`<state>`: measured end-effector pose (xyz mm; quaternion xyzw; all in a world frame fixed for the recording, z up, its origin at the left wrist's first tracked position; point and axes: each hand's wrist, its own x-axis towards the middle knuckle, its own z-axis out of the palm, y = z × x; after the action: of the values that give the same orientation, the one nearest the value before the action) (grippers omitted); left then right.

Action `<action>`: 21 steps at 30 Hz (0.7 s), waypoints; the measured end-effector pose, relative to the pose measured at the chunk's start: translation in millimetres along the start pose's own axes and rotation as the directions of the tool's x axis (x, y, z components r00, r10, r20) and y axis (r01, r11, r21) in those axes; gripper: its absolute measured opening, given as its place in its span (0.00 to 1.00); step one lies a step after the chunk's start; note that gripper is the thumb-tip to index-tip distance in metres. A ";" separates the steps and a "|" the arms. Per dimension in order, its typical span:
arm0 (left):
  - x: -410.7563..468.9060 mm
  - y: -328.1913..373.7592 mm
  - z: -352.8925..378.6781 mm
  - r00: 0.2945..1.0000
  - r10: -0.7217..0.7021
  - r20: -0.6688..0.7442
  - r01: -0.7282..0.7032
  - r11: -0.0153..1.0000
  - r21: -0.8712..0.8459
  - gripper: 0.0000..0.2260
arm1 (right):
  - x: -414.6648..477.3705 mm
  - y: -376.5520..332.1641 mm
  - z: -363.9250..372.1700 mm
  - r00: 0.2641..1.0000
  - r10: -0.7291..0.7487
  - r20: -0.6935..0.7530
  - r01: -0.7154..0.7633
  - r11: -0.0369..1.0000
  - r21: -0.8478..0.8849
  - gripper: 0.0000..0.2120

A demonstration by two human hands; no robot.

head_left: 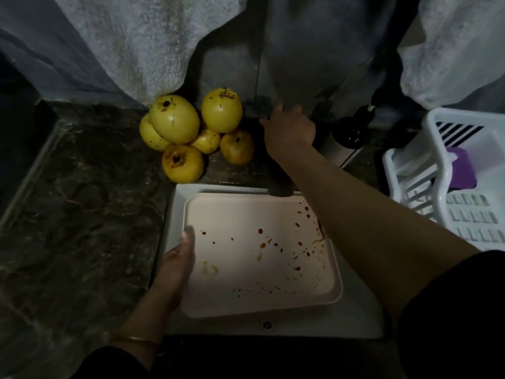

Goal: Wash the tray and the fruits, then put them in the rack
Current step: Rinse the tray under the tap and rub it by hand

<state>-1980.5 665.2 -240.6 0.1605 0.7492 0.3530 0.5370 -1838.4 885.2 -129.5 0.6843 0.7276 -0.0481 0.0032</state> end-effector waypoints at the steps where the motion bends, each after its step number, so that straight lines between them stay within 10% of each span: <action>1: 0.1 2.3 1.0 1.000 -0.010 -0.001 0.010 1.000 -0.005 0.29 | 0.4 0.6 0.1 1.000 -0.005 0.001 0.006 1.000 -0.013 0.28; 9: 13.1 4.9 3.7 0.998 -0.068 0.006 0.068 0.997 0.044 0.41 | 3.5 -1.3 -8.3 0.999 -0.027 0.042 0.031 0.996 -0.079 0.24; 21: 9.1 14.8 5.9 0.998 -0.052 0.019 0.051 0.996 0.073 0.33 | 4.6 -0.4 -14.7 0.997 -0.058 0.058 0.063 0.995 -0.079 0.19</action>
<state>-1980.5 683.4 -237.6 0.1642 0.7597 0.3100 0.5475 -1838.2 890.8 -115.2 0.6596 0.7490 -0.0379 0.0498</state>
